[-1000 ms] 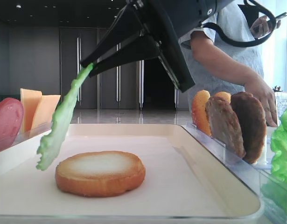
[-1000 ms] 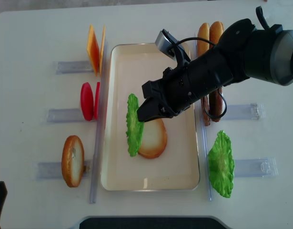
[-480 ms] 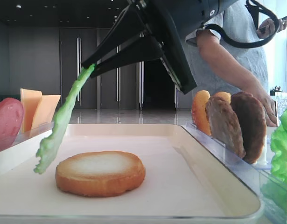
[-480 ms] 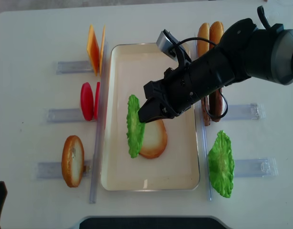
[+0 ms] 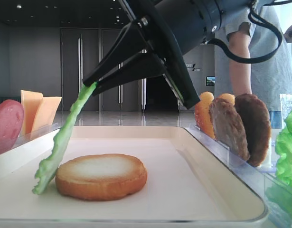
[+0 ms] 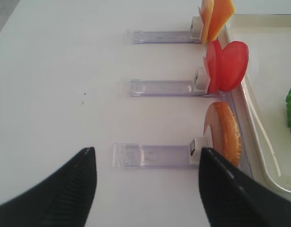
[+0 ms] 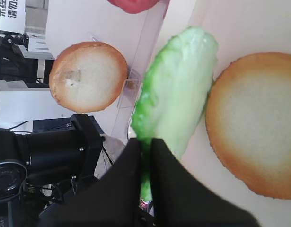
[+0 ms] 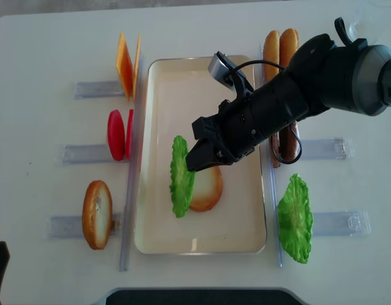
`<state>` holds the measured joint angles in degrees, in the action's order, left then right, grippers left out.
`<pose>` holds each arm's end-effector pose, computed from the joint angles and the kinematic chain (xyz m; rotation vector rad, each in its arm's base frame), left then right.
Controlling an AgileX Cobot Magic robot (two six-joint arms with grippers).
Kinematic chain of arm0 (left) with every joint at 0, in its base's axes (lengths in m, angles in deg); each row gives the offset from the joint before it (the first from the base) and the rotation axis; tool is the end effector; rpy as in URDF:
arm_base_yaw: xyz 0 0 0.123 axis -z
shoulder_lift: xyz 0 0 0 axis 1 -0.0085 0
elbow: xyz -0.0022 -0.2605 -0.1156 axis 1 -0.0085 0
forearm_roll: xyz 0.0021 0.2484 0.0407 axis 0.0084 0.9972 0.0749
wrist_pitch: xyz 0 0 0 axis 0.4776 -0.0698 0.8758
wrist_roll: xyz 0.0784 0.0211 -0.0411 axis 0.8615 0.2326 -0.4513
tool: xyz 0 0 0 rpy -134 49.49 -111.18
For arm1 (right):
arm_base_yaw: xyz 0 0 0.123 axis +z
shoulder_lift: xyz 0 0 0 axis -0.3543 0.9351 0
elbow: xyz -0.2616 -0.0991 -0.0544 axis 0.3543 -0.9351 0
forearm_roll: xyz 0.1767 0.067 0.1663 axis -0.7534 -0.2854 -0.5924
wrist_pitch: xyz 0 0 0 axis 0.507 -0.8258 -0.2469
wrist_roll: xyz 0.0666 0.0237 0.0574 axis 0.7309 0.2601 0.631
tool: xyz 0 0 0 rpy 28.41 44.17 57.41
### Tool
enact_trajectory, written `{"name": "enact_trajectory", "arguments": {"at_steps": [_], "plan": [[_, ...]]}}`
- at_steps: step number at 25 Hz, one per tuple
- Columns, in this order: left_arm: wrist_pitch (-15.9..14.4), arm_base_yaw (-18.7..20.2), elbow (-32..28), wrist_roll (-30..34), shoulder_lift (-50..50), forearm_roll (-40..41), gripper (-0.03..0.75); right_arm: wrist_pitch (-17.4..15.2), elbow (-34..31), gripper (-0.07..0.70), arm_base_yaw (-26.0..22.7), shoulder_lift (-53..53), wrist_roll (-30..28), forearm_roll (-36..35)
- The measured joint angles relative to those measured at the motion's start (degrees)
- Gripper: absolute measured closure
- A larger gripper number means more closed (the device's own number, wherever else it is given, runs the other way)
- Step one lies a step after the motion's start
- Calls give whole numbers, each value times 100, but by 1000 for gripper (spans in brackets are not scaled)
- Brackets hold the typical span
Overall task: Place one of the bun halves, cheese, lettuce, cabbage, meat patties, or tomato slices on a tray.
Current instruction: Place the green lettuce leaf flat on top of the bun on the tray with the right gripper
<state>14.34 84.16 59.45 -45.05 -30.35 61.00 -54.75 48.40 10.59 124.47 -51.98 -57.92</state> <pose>-0.0074 -0.0013 0.2651 -0.0552 2.1016 0.0713 0.2648 0.2426 0.1915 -0.5502 2.6289 1.4535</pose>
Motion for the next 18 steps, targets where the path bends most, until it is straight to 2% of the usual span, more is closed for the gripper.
{"name": "enact_trajectory", "arguments": {"at_steps": [7, 18], "plan": [[0, 0, 0, 0, 0, 0, 201, -10, 0, 606, -105, 1, -60, 0], [0, 0, 0, 0, 0, 0, 201, -271, 0, 606, -283, 1, -80, 10]]}}
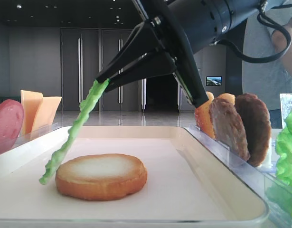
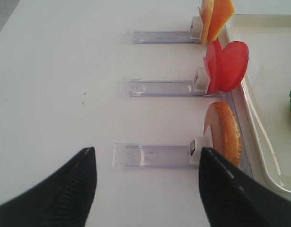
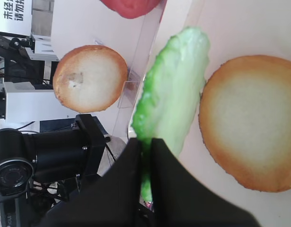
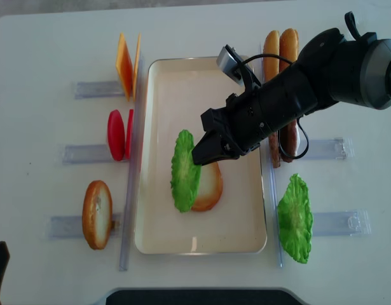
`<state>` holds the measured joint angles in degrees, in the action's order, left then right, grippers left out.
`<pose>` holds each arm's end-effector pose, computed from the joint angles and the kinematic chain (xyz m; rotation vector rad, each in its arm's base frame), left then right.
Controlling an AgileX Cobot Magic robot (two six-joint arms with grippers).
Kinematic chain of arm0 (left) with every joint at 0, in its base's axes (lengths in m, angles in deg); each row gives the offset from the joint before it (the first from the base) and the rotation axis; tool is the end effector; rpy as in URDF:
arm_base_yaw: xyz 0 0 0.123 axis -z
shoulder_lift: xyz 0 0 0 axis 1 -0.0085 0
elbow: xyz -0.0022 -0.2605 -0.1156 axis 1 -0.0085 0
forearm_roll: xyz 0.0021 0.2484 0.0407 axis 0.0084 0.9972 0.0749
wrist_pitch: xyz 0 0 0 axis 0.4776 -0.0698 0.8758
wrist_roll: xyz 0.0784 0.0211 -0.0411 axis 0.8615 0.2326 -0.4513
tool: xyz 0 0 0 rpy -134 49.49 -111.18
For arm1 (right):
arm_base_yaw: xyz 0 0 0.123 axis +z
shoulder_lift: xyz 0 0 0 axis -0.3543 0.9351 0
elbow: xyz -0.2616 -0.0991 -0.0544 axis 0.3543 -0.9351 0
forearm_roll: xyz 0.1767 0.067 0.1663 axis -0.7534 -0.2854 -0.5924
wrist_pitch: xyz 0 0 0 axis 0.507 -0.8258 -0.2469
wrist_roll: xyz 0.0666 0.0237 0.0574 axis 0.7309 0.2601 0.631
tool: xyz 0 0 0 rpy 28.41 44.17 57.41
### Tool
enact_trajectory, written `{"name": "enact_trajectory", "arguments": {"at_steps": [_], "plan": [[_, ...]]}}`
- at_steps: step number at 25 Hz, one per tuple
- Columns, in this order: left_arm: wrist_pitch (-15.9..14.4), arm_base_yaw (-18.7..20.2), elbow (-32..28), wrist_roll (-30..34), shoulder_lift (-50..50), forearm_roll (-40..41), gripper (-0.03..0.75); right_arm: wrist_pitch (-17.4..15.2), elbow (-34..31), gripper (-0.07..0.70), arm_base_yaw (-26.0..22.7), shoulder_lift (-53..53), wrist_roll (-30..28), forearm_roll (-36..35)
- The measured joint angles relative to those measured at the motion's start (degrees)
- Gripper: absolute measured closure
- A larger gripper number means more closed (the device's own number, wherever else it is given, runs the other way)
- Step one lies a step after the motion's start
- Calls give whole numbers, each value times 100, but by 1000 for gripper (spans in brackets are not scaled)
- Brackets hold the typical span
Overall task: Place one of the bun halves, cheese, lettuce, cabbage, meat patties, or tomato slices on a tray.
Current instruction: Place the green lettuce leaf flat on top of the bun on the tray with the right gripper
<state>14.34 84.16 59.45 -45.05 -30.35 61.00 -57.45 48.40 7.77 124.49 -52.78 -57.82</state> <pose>-0.0074 -0.0013 0.2651 -0.0552 2.1016 0.0713 0.2725 0.2300 0.1930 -0.5332 2.6206 1.4842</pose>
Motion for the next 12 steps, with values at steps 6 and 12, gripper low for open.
{"name": "enact_trajectory", "arguments": {"at_steps": [6, 12], "plan": [[0, 0, 0, 0, 0, 0, 201, -7, 0, 606, 0, 0, -29, 51], [0, 0, 0, 0, 0, 0, 201, -7, 0, 606, 0, 0, -42, 153]]}}
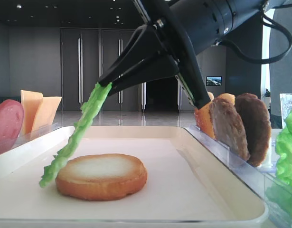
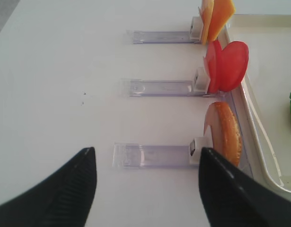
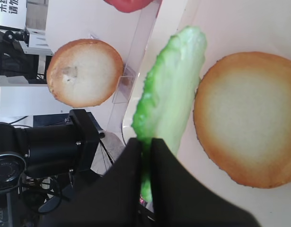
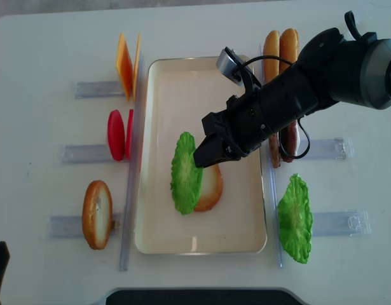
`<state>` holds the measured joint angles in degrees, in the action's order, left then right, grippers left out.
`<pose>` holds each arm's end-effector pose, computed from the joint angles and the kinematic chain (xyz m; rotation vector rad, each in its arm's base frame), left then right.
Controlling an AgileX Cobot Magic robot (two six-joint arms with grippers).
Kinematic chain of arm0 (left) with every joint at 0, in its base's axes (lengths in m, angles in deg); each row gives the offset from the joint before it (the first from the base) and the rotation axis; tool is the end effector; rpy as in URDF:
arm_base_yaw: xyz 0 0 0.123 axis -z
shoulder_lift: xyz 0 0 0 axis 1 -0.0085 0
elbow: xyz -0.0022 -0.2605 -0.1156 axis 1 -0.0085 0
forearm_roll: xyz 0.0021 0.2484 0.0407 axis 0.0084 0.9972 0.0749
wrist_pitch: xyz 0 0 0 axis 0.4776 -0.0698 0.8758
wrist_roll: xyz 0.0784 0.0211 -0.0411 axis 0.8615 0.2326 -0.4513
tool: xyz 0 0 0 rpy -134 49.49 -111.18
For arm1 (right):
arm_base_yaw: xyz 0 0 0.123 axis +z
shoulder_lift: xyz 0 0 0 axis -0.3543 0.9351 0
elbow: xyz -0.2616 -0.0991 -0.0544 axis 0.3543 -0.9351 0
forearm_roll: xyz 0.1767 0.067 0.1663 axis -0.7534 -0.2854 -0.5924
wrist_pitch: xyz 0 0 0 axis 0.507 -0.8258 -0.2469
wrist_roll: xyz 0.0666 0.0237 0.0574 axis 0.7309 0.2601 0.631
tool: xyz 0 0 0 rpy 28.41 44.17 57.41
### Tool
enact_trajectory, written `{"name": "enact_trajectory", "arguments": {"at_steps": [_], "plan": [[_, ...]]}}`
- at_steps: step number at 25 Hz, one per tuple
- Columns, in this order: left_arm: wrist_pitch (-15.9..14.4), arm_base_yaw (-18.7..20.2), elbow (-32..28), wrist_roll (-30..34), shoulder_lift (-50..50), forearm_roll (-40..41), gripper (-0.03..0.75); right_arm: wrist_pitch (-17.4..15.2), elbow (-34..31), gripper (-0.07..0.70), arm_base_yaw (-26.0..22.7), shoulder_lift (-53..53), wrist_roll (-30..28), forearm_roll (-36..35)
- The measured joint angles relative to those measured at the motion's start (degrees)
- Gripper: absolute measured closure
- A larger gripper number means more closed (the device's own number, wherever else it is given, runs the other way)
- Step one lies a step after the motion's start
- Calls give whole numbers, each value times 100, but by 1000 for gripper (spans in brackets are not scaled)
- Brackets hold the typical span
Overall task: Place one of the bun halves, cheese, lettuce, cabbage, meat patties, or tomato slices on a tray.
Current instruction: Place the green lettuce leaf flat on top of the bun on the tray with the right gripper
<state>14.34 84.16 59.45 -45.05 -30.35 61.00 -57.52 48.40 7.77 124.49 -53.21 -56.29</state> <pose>-0.0074 -0.0013 0.2651 -0.0552 2.1016 0.0713 0.2716 0.2289 0.1916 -0.5746 2.6261 1.4595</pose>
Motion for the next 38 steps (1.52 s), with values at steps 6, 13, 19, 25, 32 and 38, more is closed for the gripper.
{"name": "enact_trajectory", "arguments": {"at_steps": [6, 13, 19, 25, 32, 38], "plan": [[0, 0, 0, 0, 0, 0, 201, 0, 0, 606, -6, 0, -5, 52], [0, 0, 0, 0, 0, 0, 201, 18, 0, 606, -57, 0, -10, 104], [0, 0, 0, 0, 0, 0, 201, 65, 0, 606, -57, 0, -10, 111], [0, 0, 0, 0, 0, 0, 201, 138, 0, 606, -57, 0, -10, 150], [4, 0, 0, 0, 0, 0, 201, 232, 0, 606, -57, 0, 141, 568], [4, 0, 0, 0, 0, 0, 201, 243, 0, 606, -57, 0, 171, 651]]}}
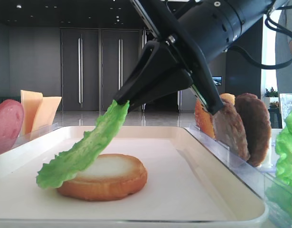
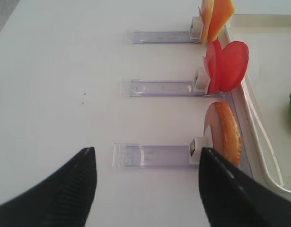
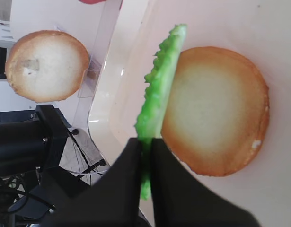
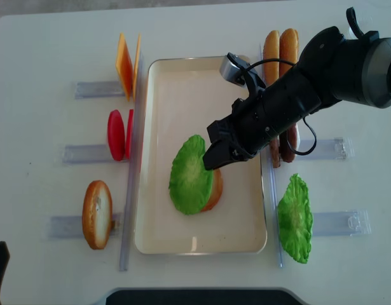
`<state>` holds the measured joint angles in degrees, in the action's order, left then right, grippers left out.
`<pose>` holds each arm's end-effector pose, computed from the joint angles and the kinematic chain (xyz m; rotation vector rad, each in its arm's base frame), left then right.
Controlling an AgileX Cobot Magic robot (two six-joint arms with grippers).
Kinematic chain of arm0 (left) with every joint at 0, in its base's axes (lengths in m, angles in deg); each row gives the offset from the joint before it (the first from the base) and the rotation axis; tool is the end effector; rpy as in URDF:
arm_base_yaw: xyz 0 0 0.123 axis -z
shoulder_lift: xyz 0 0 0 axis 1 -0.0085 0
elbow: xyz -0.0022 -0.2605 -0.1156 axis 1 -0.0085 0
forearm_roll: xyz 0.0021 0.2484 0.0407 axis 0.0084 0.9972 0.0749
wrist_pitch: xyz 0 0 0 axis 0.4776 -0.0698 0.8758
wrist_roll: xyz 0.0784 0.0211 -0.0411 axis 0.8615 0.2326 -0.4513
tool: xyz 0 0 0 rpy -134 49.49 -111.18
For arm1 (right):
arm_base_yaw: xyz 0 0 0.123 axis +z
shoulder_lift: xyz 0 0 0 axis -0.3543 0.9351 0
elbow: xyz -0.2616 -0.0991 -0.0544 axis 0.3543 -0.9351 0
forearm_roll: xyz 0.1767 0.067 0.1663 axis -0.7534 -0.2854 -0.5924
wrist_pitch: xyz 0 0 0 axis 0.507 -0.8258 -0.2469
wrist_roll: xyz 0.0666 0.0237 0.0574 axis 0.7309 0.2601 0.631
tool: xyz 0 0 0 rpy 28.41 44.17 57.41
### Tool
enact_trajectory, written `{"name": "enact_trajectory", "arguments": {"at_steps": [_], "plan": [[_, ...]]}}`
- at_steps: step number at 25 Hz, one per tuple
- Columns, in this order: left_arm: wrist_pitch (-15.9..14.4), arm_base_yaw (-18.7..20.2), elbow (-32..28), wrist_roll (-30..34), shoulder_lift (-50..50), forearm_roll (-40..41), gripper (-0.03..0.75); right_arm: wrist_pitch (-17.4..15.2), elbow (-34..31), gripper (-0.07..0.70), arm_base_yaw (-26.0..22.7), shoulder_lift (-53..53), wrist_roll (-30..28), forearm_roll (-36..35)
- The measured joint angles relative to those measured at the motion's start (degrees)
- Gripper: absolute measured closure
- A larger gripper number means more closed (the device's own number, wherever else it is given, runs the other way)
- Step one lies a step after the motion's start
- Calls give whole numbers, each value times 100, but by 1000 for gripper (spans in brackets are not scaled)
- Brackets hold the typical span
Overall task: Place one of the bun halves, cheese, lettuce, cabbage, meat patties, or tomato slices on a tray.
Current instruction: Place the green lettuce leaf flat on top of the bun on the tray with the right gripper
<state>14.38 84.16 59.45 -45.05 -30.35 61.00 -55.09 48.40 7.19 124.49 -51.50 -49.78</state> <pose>-0.0074 -0.0013 0.2652 -0.0552 2.1009 0.0713 0.2743 0.2209 0.1841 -0.6269 2.6770 1.3161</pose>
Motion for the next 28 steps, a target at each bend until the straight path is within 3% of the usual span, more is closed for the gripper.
{"name": "enact_trajectory", "arguments": {"at_steps": [8, 12, 18, 28], "plan": [[0, 0, 0, 0, 0, 0, 201, 5, 0, 565, 0, 0, 12, 46], [0, 0, 0, 0, 0, 0, 201, 18, 0, 493, 0, 0, 12, 48], [0, 0, 0, 0, 0, 0, 201, 48, 0, 326, 0, 0, 18, 48], [0, 0, 0, 0, 0, 0, 201, 88, 0, 187, 0, 0, 124, 225]]}}
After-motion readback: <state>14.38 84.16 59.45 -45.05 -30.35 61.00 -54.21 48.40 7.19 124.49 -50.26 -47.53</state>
